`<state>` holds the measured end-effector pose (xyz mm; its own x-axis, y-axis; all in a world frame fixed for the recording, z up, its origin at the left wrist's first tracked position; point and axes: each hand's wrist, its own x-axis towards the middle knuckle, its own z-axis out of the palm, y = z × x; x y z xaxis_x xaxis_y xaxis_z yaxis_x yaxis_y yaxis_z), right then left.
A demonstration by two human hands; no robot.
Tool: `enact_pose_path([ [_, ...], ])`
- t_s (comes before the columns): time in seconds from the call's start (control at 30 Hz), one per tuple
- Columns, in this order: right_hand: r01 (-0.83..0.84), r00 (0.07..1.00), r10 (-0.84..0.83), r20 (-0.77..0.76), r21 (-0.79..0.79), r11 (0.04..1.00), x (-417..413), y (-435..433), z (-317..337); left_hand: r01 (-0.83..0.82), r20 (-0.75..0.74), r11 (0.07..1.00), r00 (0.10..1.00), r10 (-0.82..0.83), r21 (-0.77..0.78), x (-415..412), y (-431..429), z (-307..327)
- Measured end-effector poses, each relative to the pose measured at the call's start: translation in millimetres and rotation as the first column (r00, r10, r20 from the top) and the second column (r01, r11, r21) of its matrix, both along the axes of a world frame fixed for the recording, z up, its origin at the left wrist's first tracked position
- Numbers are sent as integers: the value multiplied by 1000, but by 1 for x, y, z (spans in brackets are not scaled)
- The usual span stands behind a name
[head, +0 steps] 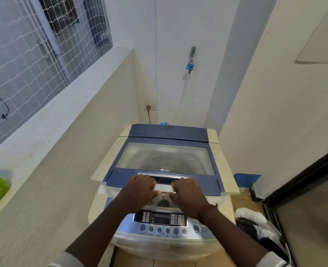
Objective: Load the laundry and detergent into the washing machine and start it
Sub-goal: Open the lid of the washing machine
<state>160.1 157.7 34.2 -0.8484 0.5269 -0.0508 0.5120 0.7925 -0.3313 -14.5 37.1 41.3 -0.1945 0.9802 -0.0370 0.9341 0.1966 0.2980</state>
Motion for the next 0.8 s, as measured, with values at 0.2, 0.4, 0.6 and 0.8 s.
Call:
enact_pose_path([
  [0.2, -1, 998, 9, -68, 112, 994, -17, 29, 62, -1, -19, 991, 1000, 3, 135, -22, 25, 55],
  [0.4, 41, 994, -19, -104, 215, 976, -46, 69, 118, -9, -143, 968, 989, 46, 250, -53, 71, 105],
  [0.6, 165, 975, -107, -196, 307, 937, -82, 114, 144, -78, -116, 926, 985, 129, 370, -82, 122, 135],
  [0.8, 246, 937, -160, -310, 262, 933, -117, 156, 157, -127, -15, 883, 989, 150, 452, -104, 174, 144],
])
